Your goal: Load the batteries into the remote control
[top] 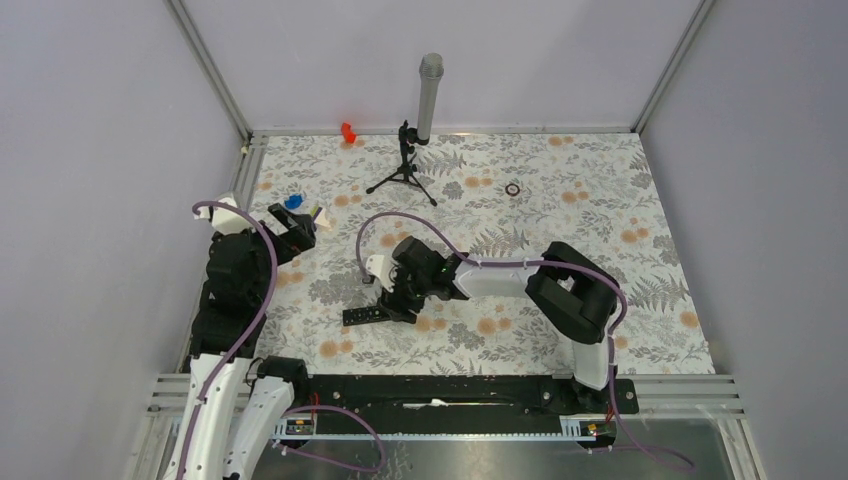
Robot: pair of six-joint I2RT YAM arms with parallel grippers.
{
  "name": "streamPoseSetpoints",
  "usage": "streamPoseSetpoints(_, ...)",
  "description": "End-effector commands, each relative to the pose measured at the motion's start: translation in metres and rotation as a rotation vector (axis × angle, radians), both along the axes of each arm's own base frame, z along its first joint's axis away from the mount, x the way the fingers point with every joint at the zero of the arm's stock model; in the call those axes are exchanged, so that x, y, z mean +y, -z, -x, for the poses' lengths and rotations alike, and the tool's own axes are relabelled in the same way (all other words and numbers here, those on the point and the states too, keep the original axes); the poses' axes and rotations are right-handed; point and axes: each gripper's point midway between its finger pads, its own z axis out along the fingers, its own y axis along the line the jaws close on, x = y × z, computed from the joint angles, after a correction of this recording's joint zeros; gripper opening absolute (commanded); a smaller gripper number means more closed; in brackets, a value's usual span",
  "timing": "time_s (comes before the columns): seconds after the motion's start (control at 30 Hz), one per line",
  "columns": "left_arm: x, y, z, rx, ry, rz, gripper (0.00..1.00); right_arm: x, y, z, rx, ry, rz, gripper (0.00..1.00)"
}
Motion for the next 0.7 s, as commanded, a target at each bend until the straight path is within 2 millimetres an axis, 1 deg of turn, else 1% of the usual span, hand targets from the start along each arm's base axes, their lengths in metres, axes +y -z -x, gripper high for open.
streamPoseSetpoints(0.0,0.013,-0.026,-0.005,-0.11,-0.067,-0.01,0.99,0.0,0.009,0.007,0.027,-0.042,0.077,0.65)
streamPoseSetpoints(0.03,0.014,-0.026,-0.005,-0.113,-0.073,-0.011,0.99,-0.001,0.012,0.007,0.018,-0.047,0.086,0.65)
streamPoseSetpoints(0.17,0.014,-0.025,-0.004,-0.114,-0.074,-0.012,0.99,0.0,0.017,0.013,-0.009,-0.095,0.1,0.72)
streamPoseSetpoints(0.27,0.014,-0.024,-0.002,-0.112,-0.073,-0.012,0.99,0.002,0.019,0.015,-0.022,-0.122,0.117,0.72)
streamPoseSetpoints(0.47,0.018,-0.026,0.003,-0.115,-0.092,-0.008,0.99,0.002,0.026,0.013,-0.079,-0.114,0.166,0.61)
streamPoseSetpoints(0.6,0.021,-0.024,0.008,-0.111,-0.115,0.004,0.99,-0.002,0.032,0.004,-0.143,-0.065,0.19,0.46)
streamPoseSetpoints(0.67,0.024,-0.019,0.011,-0.089,-0.138,0.02,0.99,-0.003,0.03,-0.005,-0.189,-0.026,0.183,0.41)
